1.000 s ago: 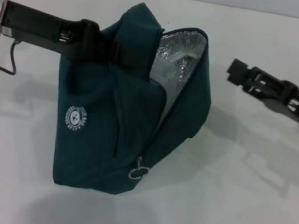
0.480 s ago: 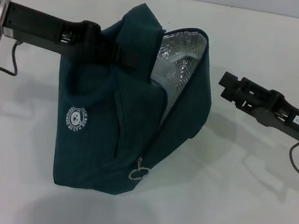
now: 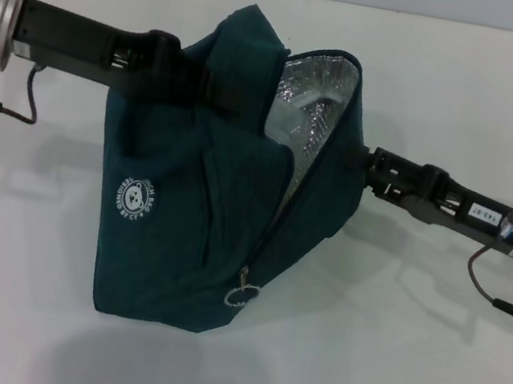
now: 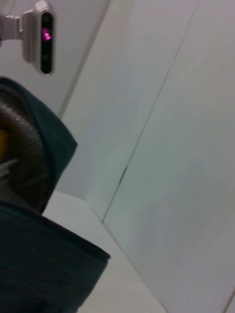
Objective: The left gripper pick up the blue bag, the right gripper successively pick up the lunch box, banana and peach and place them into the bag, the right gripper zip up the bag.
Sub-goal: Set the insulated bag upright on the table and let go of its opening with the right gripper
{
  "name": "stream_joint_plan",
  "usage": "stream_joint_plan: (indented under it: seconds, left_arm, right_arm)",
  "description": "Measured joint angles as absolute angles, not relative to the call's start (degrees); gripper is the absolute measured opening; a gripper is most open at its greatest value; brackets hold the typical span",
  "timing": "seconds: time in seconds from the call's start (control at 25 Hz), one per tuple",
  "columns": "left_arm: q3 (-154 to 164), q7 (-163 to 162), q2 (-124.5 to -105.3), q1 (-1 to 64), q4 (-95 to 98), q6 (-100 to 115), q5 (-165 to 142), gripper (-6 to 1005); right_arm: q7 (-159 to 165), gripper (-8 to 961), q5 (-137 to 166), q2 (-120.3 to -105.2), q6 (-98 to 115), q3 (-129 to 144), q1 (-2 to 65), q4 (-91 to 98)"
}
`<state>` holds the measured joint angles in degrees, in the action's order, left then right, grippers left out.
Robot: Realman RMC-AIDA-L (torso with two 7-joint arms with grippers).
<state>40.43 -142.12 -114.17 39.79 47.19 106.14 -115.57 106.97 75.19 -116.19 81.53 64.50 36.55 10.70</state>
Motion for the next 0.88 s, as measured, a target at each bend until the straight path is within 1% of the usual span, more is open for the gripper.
stream_joint_plan:
  seconds: [0.36,0.56,0.76,0.88]
  left_arm:
    - [40.5,-141.7,-114.26,39.8,47.2,106.0,-115.7,38]
    - [40.5,-141.6,-114.26,39.8,47.2,106.0,-115.7,39]
    - [40.5,-141.4,-114.26,39.8,47.2,106.0,-115.8,38]
    - [40.5,-141.1,-114.28,39.8,47.2,106.0,-115.8,38]
  right_arm:
    - [104.5,668,75.0,-116.20,79.0,66.3,36.9,11.1]
    - [104.3,465,75.1,-116.19,78.7,66.4,37.1,11.2]
    - [102.1,302,75.1,-116.19,79.2,66.4,37.2,11.4]
    - [99.6,265,74.8,-116.19,80.4,66.2,36.8,12.5]
